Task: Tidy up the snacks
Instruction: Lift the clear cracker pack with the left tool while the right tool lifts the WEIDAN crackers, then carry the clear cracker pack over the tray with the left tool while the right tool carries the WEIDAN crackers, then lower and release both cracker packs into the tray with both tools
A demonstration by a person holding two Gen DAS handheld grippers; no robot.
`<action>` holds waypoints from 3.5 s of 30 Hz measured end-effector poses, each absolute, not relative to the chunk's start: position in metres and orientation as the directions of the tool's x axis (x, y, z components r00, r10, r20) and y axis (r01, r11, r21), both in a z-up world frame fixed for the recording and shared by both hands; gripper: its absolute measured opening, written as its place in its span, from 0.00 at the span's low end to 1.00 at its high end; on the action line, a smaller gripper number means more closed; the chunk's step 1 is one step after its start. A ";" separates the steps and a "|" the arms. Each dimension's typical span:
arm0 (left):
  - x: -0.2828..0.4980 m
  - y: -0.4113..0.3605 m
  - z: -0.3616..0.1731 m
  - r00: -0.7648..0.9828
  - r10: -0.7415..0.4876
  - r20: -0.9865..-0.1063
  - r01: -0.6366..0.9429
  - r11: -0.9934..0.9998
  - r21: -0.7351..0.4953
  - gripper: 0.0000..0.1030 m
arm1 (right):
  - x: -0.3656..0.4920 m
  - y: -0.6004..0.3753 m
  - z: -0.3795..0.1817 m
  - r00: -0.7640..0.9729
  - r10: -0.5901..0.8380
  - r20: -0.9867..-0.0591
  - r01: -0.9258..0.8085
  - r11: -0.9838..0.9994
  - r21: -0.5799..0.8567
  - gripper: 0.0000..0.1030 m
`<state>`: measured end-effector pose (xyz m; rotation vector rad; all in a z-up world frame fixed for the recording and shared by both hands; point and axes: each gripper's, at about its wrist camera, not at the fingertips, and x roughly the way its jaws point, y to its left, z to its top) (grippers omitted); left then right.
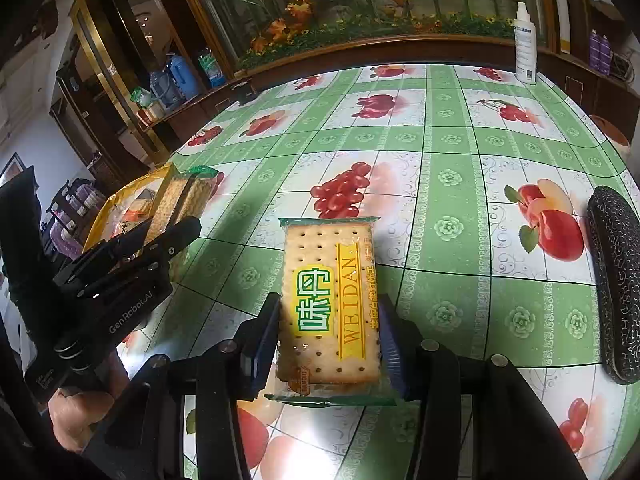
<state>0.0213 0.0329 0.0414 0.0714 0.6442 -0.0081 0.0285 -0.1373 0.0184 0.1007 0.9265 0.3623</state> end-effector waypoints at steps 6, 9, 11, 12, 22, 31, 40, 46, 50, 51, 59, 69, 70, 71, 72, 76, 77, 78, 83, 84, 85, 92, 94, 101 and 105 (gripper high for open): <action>0.014 0.032 0.048 0.824 0.033 -0.566 0.017 0.996 0.084 0.43 | 0.029 -0.136 0.017 0.550 0.347 -0.759 -0.249 0.936 0.247 0.46; 0.010 0.034 0.051 0.829 0.030 -0.559 0.016 0.997 0.077 0.43 | 0.028 -0.133 0.018 0.550 0.362 -0.753 -0.245 0.932 0.269 0.46; 0.005 0.034 0.054 0.835 0.036 -0.549 0.012 0.997 0.082 0.43 | 0.025 -0.130 0.020 0.551 0.374 -0.746 -0.243 0.927 0.285 0.46; 0.003 0.035 0.055 0.837 0.039 -0.545 0.010 0.996 0.085 0.43 | 0.024 -0.129 0.020 0.552 0.380 -0.742 -0.242 0.925 0.293 0.46; -0.033 0.075 0.077 0.850 0.055 -0.523 -0.040 0.998 0.039 0.43 | 0.012 -0.080 0.031 0.512 0.464 -0.723 -0.321 0.884 0.340 0.46; -0.065 0.157 0.072 0.830 0.158 -0.535 -0.209 0.977 -0.035 0.43 | -0.009 0.009 0.040 0.441 0.530 -0.724 -0.480 0.821 0.309 0.46; -0.064 0.215 0.047 0.783 0.186 -0.593 -0.307 0.945 -0.110 0.43 | -0.019 0.091 0.025 0.400 0.498 -0.769 -0.571 0.792 0.216 0.46; -0.059 0.230 0.040 0.766 0.193 -0.613 -0.334 0.934 -0.123 0.43 | 0.005 0.116 0.009 0.368 0.491 -0.789 -0.569 0.791 0.227 0.45; -0.058 0.238 0.039 0.758 0.203 -0.620 -0.350 0.929 -0.123 0.43 | 0.023 0.126 0.005 0.352 0.503 -0.790 -0.561 0.788 0.252 0.45; -0.057 0.240 0.038 0.755 0.208 -0.622 -0.356 0.926 -0.123 0.43 | 0.028 0.129 0.006 0.346 0.505 -0.791 -0.562 0.787 0.256 0.45; -0.061 0.246 0.036 0.747 0.227 -0.625 -0.375 0.920 -0.114 0.43 | 0.067 0.153 -0.001 0.305 0.533 -0.789 -0.552 0.774 0.310 0.45; -0.064 0.220 0.037 0.752 0.203 -0.628 -0.323 0.943 -0.081 0.43 | 0.068 0.160 -0.002 0.332 0.530 -0.780 -0.586 0.764 0.270 0.48; -0.063 0.218 0.037 0.750 0.206 -0.628 -0.322 0.944 -0.075 0.43 | 0.066 0.159 -0.001 0.332 0.534 -0.778 -0.585 0.763 0.273 0.49; -0.064 0.216 0.038 0.750 0.211 -0.627 -0.322 0.944 -0.067 0.43 | 0.065 0.157 0.000 0.333 0.540 -0.773 -0.585 0.761 0.280 0.50; -0.064 0.215 0.038 0.749 0.214 -0.627 -0.323 0.944 -0.062 0.43 | 0.063 0.156 0.001 0.332 0.551 -0.766 -0.585 0.757 0.290 0.53; -0.065 0.217 0.038 0.742 0.225 -0.632 -0.334 0.941 -0.058 0.43 | 0.061 0.151 0.003 0.318 0.568 -0.759 -0.582 0.749 0.316 0.54; -0.065 0.218 0.038 0.740 0.226 -0.633 -0.337 0.940 -0.059 0.44 | 0.060 0.150 0.004 0.318 0.569 -0.759 -0.583 0.748 0.317 0.54; -0.065 0.218 0.038 0.740 0.226 -0.634 -0.337 0.940 -0.059 0.43 | 0.059 0.150 0.005 0.319 0.568 -0.758 -0.584 0.748 0.315 0.54; -0.066 0.216 0.038 0.736 0.235 -0.635 -0.341 0.939 -0.048 0.44 | 0.051 0.148 0.006 0.309 0.574 -0.759 -0.588 0.742 0.321 0.57; -0.066 0.216 0.038 0.736 0.235 -0.636 -0.341 0.939 -0.048 0.44 | 0.050 0.147 0.006 0.308 0.574 -0.759 -0.588 0.742 0.323 0.57; -0.066 0.216 0.038 0.735 0.235 -0.636 -0.341 0.939 -0.047 0.44 | 0.050 0.147 0.005 0.306 0.574 -0.760 -0.586 0.743 0.325 0.57; -0.069 0.214 0.038 0.731 0.243 -0.637 -0.349 0.936 -0.043 0.44 | 0.044 0.141 0.009 0.301 0.584 -0.754 -0.585 0.738 0.337 0.60; -0.070 0.214 0.038 0.731 0.246 -0.637 -0.352 0.935 -0.042 0.46 | 0.042 0.139 0.011 0.303 0.587 -0.751 -0.585 0.736 0.340 0.61; -0.072 0.212 0.038 0.732 0.258 -0.631 -0.355 0.935 -0.029 0.49 | 0.039 0.130 0.017 0.313 0.599 -0.737 -0.582 0.734 0.350 0.61; -0.073 0.211 0.038 0.729 0.260 -0.633 -0.354 0.935 -0.024 0.49 | 0.037 0.125 0.020 0.318 0.605 -0.730 -0.578 0.734 0.356 0.61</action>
